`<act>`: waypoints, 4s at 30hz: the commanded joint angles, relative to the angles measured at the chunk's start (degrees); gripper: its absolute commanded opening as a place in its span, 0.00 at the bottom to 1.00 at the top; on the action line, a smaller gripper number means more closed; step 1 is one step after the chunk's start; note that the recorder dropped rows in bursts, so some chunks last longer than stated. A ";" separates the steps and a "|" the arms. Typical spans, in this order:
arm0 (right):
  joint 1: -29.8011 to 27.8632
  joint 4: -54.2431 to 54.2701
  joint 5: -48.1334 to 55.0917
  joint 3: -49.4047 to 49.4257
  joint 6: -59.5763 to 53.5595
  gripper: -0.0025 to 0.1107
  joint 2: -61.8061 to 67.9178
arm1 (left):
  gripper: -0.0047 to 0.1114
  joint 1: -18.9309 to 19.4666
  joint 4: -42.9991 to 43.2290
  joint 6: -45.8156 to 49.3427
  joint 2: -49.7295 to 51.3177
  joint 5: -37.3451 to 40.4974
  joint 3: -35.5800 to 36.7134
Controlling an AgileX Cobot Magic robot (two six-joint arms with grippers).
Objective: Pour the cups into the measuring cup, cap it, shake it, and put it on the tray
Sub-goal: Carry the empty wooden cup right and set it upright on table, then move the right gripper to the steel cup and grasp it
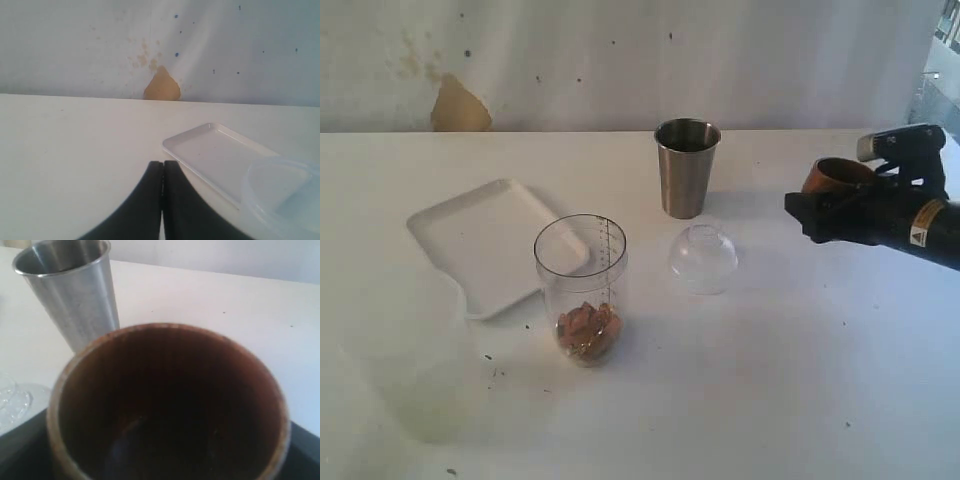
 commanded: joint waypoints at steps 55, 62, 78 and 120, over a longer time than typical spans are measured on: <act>12.26 5.45 -1.60 -7.55 -5.05 0.76 -2.81 | 0.05 0.20 -0.28 -0.15 -0.21 -0.41 0.19; 12.26 5.48 1.62 -11.30 -6.64 0.95 -0.27 | 0.05 0.20 -0.28 -0.15 -0.21 -0.41 0.19; 14.00 5.45 -3.78 -19.72 -7.77 0.95 13.62 | 0.05 0.20 -0.28 -0.15 -0.21 -0.41 0.19; 17.27 5.87 -6.05 -42.72 -4.70 0.95 33.00 | 0.05 0.20 -0.28 -0.15 -0.21 -0.41 0.19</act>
